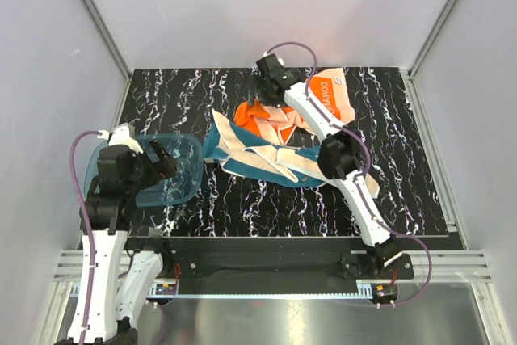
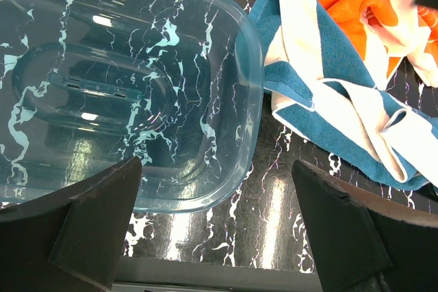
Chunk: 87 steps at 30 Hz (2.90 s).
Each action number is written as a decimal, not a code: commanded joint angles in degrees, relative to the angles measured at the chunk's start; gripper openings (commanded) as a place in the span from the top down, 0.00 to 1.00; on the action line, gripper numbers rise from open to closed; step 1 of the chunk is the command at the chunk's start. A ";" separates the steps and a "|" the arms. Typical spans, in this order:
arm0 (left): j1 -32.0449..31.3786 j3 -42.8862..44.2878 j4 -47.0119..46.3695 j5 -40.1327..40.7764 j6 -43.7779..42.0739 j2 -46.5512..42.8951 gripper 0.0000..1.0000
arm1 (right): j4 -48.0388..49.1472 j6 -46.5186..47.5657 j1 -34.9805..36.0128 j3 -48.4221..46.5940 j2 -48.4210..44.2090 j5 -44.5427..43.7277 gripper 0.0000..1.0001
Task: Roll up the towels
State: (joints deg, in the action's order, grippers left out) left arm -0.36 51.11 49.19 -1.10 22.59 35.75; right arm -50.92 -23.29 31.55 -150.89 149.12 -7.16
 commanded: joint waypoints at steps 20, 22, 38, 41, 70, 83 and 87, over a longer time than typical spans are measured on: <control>1.77 0.30 -2.26 0.84 0.70 1.25 0.01 | 2.47 -5.09 -9.21 5.87 -2.85 2.15 1.00; 1.59 0.39 -2.17 0.84 0.70 1.52 0.01 | 5.81 -5.19 -12.38 5.17 -8.63 -1.78 1.00; 1.50 1.18 -1.74 -0.49 0.08 7.47 0.01 | 4.67 -2.37 -39.90 25.88 -31.33 -9.20 0.02; 1.59 4.60 3.89 6.35 3.32 11.78 0.01 | 9.68 -2.55 -38.85 36.26 -38.71 -4.80 0.00; -17.57 59.14 -2.96 6.73 7.47 78.21 0.14 | 10.40 0.96 -2.20 76.44 -65.00 5.93 0.17; -12.03 67.63 -2.08 5.32 7.65 90.64 0.20 | 9.17 2.46 -2.20 79.35 -65.89 4.87 0.17; -11.77 70.96 -0.94 5.59 7.12 94.32 0.20 | 8.38 2.81 -2.19 79.35 -66.15 4.52 0.17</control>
State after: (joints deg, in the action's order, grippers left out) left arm -11.75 118.48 48.80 3.81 30.92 127.44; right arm -41.89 -21.87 29.23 -71.55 84.71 -1.06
